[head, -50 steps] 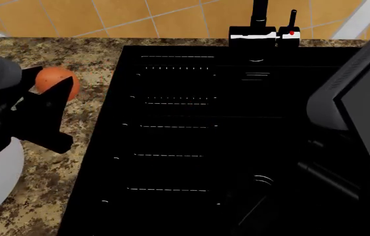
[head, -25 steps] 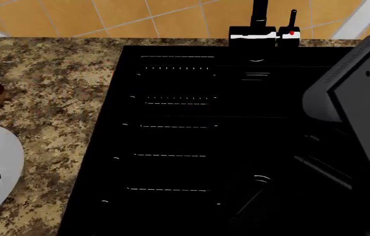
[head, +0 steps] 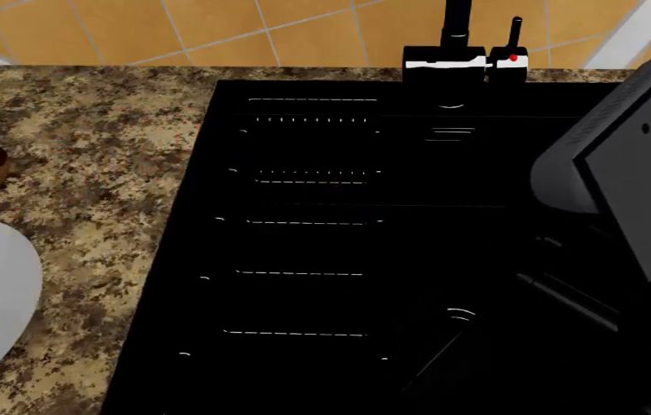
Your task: Pick the egg from the sink and place it on the plate located on the counter
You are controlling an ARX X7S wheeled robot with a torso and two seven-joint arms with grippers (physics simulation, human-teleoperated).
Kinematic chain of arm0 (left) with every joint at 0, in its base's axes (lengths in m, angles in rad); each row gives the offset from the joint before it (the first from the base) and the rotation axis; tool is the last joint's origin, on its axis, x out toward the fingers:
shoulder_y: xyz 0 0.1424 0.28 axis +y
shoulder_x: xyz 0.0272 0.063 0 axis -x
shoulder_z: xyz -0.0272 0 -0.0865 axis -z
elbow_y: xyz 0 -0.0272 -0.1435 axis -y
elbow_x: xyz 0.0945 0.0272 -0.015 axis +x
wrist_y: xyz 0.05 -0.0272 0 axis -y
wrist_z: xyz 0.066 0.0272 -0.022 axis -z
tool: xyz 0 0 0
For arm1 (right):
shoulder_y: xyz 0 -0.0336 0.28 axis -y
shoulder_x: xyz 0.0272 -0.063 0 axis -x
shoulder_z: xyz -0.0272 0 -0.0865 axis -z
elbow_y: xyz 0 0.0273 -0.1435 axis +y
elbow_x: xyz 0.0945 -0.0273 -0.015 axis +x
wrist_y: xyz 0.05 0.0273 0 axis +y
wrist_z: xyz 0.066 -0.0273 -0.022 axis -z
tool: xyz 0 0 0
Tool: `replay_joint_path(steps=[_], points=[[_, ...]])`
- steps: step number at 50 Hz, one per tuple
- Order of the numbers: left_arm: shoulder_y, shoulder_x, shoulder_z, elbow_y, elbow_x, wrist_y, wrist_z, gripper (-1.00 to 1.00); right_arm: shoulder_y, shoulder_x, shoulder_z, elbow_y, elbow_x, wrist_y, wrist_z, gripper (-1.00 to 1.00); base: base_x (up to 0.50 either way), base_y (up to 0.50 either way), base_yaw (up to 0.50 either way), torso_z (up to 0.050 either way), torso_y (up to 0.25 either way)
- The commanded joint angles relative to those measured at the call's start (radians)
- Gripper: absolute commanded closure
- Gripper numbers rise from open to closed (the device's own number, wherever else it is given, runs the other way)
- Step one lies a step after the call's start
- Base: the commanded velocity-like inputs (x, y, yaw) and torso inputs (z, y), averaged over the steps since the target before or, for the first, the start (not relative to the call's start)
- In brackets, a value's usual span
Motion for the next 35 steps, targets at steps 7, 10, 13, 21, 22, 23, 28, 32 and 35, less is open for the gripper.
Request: replay_joint_path(steps=[7, 10, 13, 21, 22, 23, 28, 32, 35], points=[[0.063, -0.007, 0.036, -0.077, 0.194, 0.099, 0.147, 1.0, -0.001, 0.002, -0.013, -0.002, -0.002, -0.008, 0.005, -1.0, 0.0, 0.0, 0.0, 0.0, 0.0], [0.073, -0.004, 0.064, -0.101, 0.23, 0.114, 0.168, 1.0, -0.003, 0.002, -0.014, -0.001, -0.002, -0.01, 0.004, -1.0, 0.0, 0.0, 0.0, 0.0, 0.0], [0.076, -0.007, 0.079, -0.105, 0.253, 0.12, 0.17, 1.0, -0.004, 0.003, -0.014, -0.002, -0.004, -0.012, 0.003, -1.0, 0.0, 0.0, 0.0, 0.0, 0.0], [0.076, -0.007, 0.079, -0.105, 0.253, 0.12, 0.17, 1.0, -0.004, 0.003, -0.014, -0.002, -0.004, -0.012, 0.003, -1.0, 0.0, 0.0, 0.0, 0.0, 0.0], [0.076, -0.007, 0.079, -0.105, 0.253, 0.12, 0.17, 1.0, -0.004, 0.003, -0.014, -0.002, -0.004, -0.012, 0.003, -1.0, 0.0, 0.0, 0.0, 0.0, 0.0], [0.076, -0.007, 0.079, -0.105, 0.253, 0.12, 0.17, 1.0, -0.004, 0.003, -0.014, -0.002, -0.004, -0.012, 0.003, -1.0, 0.0, 0.0, 0.0, 0.0, 0.0], [0.076, -0.007, 0.079, -0.105, 0.253, 0.12, 0.17, 1.0, -0.004, 0.003, -0.014, -0.002, -0.004, -0.012, 0.003, -1.0, 0.0, 0.0, 0.0, 0.0, 0.0], [0.139, -0.17, 0.244, -0.162, 0.142, 0.399, 0.078, 1.0, -0.004, 0.019, -0.03, 0.003, 0.009, -0.035, 0.014, -1.0, 0.0, 0.0, 0.0, 0.0, 0.0], [0.099, -0.166, 0.283, -0.237, 0.151, 0.379, 0.087, 1.0, -0.004, 0.021, -0.028, 0.0, 0.016, -0.034, 0.016, -1.0, 0.0, 0.0, 0.0, 0.0, 0.0]])
